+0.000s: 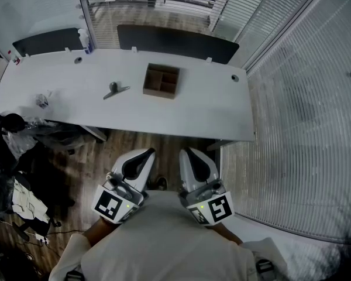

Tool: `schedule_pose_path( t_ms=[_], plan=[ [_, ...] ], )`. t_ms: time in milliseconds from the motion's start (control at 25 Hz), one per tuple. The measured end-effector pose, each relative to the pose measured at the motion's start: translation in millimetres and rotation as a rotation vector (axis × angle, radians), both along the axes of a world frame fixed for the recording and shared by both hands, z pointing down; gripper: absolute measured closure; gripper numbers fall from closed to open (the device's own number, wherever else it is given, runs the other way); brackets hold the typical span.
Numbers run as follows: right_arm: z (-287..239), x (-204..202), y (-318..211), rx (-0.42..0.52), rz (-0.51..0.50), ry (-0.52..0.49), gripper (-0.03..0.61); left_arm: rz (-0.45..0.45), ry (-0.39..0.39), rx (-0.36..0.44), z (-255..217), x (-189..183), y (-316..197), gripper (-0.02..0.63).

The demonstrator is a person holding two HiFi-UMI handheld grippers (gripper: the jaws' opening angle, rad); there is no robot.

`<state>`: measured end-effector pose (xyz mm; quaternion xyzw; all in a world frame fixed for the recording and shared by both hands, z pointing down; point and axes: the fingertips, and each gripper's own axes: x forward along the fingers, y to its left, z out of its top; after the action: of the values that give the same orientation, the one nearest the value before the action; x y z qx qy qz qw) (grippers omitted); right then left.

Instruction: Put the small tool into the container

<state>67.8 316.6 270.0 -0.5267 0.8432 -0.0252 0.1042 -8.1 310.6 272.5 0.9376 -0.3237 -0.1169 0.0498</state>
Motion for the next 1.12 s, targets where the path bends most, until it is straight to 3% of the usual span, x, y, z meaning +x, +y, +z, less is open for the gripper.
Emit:
schedule_pose_path(
  t_ms=[1120],
  plan=[
    [3, 50, 13, -0.013, -0.077, -0.082, 0.58, -0.085, -0.047, 0.016, -6, 46, 14, 0.612]
  ],
)
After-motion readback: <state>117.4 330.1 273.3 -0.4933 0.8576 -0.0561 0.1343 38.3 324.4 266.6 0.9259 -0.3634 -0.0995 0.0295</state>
